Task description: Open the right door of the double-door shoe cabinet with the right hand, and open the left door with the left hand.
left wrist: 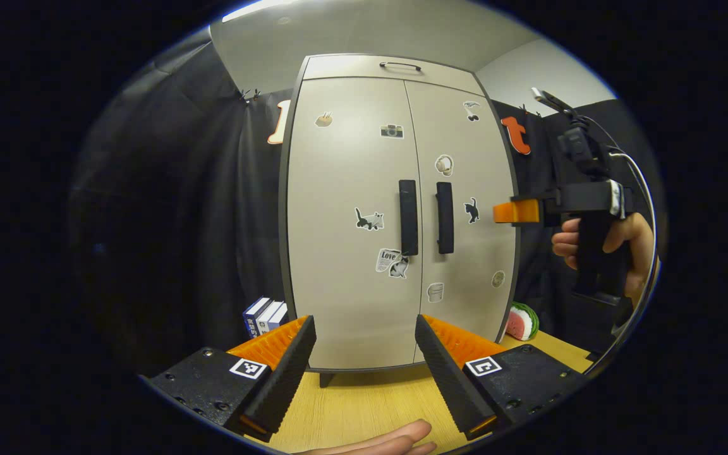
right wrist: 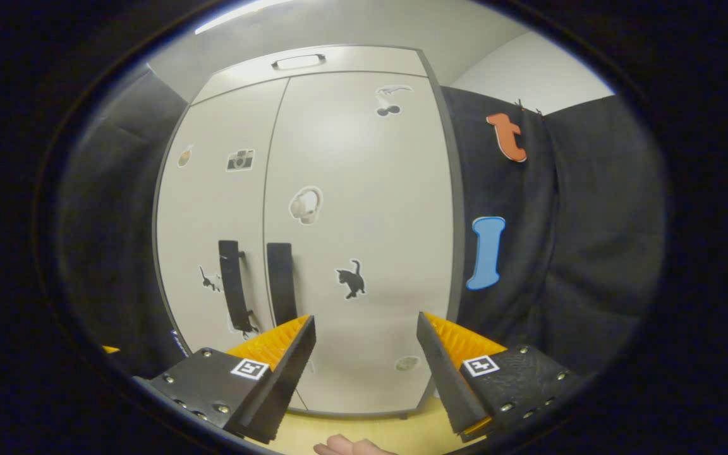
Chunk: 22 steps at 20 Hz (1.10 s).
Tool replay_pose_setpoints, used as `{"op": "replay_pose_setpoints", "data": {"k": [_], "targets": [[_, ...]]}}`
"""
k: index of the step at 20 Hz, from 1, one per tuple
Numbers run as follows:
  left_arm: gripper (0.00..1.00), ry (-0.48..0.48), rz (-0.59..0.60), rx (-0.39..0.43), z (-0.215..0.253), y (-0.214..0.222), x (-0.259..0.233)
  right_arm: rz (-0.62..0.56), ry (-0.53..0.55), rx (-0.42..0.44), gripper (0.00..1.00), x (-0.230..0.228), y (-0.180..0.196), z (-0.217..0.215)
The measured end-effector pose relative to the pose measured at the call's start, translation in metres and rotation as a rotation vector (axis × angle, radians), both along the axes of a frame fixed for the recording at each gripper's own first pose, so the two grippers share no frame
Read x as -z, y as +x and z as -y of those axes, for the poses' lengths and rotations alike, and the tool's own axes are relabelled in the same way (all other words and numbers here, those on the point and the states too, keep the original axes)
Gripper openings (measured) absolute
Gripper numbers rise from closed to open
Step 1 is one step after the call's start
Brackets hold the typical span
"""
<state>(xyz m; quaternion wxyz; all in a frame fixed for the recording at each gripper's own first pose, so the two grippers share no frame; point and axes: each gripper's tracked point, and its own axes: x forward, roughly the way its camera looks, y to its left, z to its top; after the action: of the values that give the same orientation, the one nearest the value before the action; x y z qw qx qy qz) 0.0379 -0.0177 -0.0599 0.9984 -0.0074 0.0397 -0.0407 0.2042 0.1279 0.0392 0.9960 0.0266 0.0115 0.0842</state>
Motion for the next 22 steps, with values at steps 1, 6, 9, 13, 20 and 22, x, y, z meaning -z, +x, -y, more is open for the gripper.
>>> {"op": "replay_pose_setpoints", "data": {"k": [1, 6, 9, 13, 20, 22], "targets": [[0.98, 0.007, 0.006, -0.010, -0.003, -0.003, 0.000, 0.011, -0.009, -0.023, 0.94, -0.003, 0.004, -0.012], [0.98, -0.048, -0.009, 0.011, -0.002, -0.023, 0.014, -0.013, 0.010, -0.104, 0.96, -0.001, 0.028, -0.073], [0.98, -0.043, -0.011, -0.022, -0.017, -0.027, 0.020, -0.003, -0.033, -0.072, 0.96, 0.002, 0.048, -0.085], [0.98, -0.047, -0.015, -0.048, -0.034, -0.030, 0.025, -0.054, -0.004, -0.062, 0.96, 0.015, 0.071, -0.098], [0.99, -0.063, -0.019, -0.071, -0.051, -0.033, 0.030, -0.049, -0.008, -0.033, 0.40, 0.018, 0.073, -0.103], [0.99, -0.069, -0.027, -0.072, -0.052, -0.035, 0.032, -0.046, -0.003, -0.033, 0.26, 0.017, 0.072, -0.103]]}}
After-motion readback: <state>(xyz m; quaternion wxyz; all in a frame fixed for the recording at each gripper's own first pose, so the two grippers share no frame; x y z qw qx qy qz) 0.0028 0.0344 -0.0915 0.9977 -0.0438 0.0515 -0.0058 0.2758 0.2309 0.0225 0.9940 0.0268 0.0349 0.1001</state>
